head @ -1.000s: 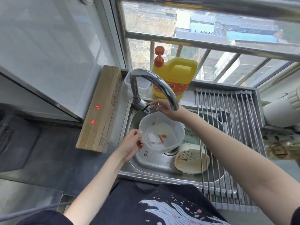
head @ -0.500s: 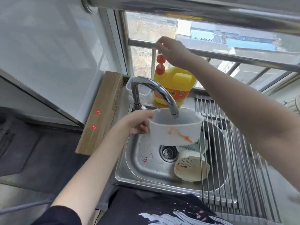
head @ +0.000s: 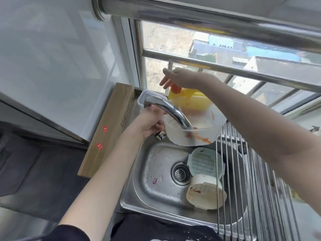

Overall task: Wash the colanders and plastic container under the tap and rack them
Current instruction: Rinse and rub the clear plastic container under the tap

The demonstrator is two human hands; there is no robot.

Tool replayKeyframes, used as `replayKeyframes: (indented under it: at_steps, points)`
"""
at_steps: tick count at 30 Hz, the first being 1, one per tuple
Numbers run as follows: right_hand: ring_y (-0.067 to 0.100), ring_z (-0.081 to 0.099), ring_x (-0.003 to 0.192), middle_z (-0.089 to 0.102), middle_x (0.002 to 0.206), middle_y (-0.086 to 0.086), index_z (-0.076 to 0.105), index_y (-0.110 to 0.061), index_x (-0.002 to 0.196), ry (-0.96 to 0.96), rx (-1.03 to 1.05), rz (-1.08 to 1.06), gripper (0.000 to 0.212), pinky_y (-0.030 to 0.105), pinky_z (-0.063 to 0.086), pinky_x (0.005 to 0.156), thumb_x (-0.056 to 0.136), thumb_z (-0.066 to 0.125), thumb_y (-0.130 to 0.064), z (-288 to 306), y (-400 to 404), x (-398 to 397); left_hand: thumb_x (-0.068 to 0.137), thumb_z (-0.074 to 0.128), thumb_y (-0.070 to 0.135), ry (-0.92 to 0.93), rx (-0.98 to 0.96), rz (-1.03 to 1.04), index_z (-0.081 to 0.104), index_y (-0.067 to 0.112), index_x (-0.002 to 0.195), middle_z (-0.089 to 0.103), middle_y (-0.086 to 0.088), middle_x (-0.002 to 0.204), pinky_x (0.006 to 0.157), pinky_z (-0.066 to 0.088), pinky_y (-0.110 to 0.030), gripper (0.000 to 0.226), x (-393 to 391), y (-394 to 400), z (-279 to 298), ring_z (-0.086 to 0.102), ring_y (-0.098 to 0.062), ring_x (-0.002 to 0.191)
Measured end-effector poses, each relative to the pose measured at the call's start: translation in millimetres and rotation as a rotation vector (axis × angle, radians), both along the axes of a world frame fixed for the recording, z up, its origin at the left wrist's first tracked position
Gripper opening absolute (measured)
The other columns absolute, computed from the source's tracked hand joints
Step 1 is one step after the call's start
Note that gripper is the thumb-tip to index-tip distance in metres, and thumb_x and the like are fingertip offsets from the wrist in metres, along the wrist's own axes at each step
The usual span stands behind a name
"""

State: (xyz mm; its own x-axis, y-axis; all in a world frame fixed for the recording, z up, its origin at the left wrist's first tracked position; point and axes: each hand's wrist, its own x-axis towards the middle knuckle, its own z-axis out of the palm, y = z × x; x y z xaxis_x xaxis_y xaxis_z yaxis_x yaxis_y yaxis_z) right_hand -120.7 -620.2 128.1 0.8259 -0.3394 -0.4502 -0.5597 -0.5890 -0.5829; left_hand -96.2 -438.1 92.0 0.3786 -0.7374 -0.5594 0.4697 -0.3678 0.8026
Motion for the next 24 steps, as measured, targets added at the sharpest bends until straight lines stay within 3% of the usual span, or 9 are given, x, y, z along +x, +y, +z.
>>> replayKeyframes:
  at_steps: [5,8,11,14,16,19,21,22,24]
  points:
    - [0.026,0.053,0.117,0.057,0.13,0.008,0.058,-0.021,0.128,-0.023,-0.107,0.065,0.056,0.033,0.039,0.096,0.103,0.015,-0.046,-3.8,0.9,0.1,0.094,0.046,0.013,-0.108,-0.041,-0.021,0.047,0.008,0.085,0.038,-0.001,0.067,0.036,0.028,-0.016,0.01,-4.7,2.4,-1.9,0.027,-0.006,0.044]
    - [0.028,0.056,0.113,0.054,0.134,0.007,0.053,-0.026,0.133,-0.1,-0.148,0.054,0.052,0.042,0.042,0.101,0.101,0.018,-0.048,10.0,-4.6,-0.6,0.089,0.049,0.02,-0.246,-0.076,-0.084,0.045,0.006,0.09,0.034,-0.009,0.071,0.041,0.032,-0.02,0.015,-8.1,16.7,-8.8,0.031,-0.014,0.05]
    - [0.023,0.058,0.108,0.062,0.119,0.005,0.058,-0.013,0.122,-0.499,-0.247,-0.13,0.042,0.036,0.046,0.096,0.103,0.027,-0.033,28.8,1.7,-13.6,0.086,0.051,0.011,-0.435,-0.106,-0.094,0.037,0.01,0.077,0.032,-0.008,0.066,0.048,0.028,-0.023,0.017,-18.9,39.3,-17.2,0.031,-0.016,0.054]
    - [0.017,0.058,0.071,0.062,0.077,0.007,0.061,-0.001,0.094,-0.904,-0.327,-0.281,0.035,0.033,0.047,0.066,0.101,0.034,-0.023,32.7,31.0,-63.7,0.086,0.053,0.0,-0.601,-0.106,-0.124,0.031,0.016,0.066,0.028,0.004,0.059,0.048,0.024,-0.016,0.034,-32.8,68.6,-24.8,0.026,-0.003,0.05]
    - [0.017,0.053,0.053,0.058,0.061,0.01,0.059,-0.003,0.084,-0.838,-0.325,-0.276,0.035,0.031,0.042,0.052,0.099,0.035,-0.024,8.9,51.4,-104.9,0.084,0.053,-0.002,-0.638,-0.058,-0.174,0.03,0.018,0.064,0.027,0.007,0.06,0.051,0.023,-0.018,0.037,-38.3,86.6,-42.2,0.025,-0.002,0.051]
    - [0.016,0.051,0.049,0.059,0.062,0.008,0.056,-0.006,0.085,-0.524,-0.291,-0.229,0.029,0.029,0.041,0.047,0.096,0.041,-0.028,-44.2,72.4,-140.7,0.082,0.053,-0.002,-0.616,0.071,-0.228,0.03,0.019,0.065,0.028,0.007,0.061,0.056,0.026,-0.024,0.035,-41.6,105.5,-76.6,0.026,-0.006,0.055]
    - [0.021,0.061,0.07,0.067,0.083,0.011,0.058,-0.01,0.103,-0.315,-0.223,-0.175,0.015,0.037,0.052,0.064,0.094,0.051,-0.019,-75.9,77.6,-142.9,0.081,0.053,-0.002,-0.573,0.139,-0.238,0.03,0.019,0.065,0.029,0.007,0.062,0.056,0.027,-0.024,0.035,-43.7,114.1,-93.8,0.027,-0.008,0.056]
    - [0.022,0.063,0.084,0.068,0.098,0.011,0.057,-0.012,0.116,-0.231,-0.158,-0.123,0.023,0.041,0.053,0.076,0.095,0.053,-0.02,-87.5,81.0,-138.4,0.08,0.053,-0.003,-0.532,0.167,-0.232,0.031,0.019,0.065,0.03,0.006,0.062,0.054,0.028,-0.021,0.034,-44.7,117.3,-99.5,0.028,-0.009,0.057]
    - [0.01,0.06,0.096,0.063,0.115,0.003,0.052,-0.018,0.131,-0.206,0.022,-0.003,0.036,0.03,0.05,0.088,0.097,0.051,-0.03,-103.6,87.9,-124.1,0.081,0.051,-0.007,-0.405,0.206,-0.176,0.031,0.018,0.066,0.029,0.004,0.062,0.047,0.028,-0.016,0.035,-45.5,123.1,-109.4,0.026,-0.011,0.056]
